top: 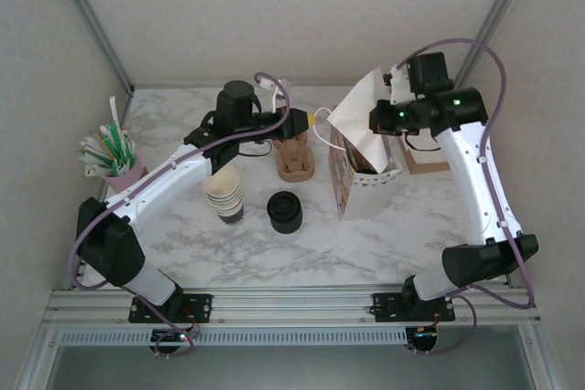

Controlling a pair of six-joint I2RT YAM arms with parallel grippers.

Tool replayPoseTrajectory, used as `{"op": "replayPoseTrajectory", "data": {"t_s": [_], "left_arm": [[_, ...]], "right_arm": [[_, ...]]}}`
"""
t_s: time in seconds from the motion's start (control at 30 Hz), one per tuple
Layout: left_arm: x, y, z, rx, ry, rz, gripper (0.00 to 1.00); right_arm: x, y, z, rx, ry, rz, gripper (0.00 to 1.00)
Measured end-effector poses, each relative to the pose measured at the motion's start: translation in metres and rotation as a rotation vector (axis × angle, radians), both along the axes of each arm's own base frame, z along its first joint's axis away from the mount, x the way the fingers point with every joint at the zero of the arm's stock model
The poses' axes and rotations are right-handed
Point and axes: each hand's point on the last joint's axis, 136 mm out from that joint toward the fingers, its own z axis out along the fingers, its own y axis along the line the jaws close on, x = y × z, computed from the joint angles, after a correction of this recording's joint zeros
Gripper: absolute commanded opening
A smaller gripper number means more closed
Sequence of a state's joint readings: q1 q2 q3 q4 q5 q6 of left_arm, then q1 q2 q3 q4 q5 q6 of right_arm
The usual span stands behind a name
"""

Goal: Pack the takeout coffee

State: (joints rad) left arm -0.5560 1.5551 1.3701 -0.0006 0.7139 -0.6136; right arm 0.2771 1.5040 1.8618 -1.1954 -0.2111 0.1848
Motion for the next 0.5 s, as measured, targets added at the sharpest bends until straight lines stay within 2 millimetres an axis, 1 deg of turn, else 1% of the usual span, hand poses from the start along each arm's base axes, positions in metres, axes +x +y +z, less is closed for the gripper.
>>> {"op": "replayPoseTrajectory", "data": {"t_s": [0.1,0.2,0.33,0.5], "left_arm": [[0.0,0.0,0.0,0.001,-0.001,0.002,0.0],[0.0,0.0,0.0,0.001,-0.001,0.003,0.0],[0.001,0.0,0.0,0.003,-0.003,0.003,0.0],[0.001,0.001,-0.001,0.006,-0.006,0.005,0.0]], "right_arm": [[0.0,-0.002,-0.007,-0.086,-0.008,-0.006,0.0],[0.001,-0.009,-0.01,-0.142,-0.015,-0.028,0.0],[0.004,-0.018,-0.01,-0.187,-0.03,-0.062,0.0],[0.002,-0.028,-0.007,-0.223,-0.051,-0.093,0.0]]}}
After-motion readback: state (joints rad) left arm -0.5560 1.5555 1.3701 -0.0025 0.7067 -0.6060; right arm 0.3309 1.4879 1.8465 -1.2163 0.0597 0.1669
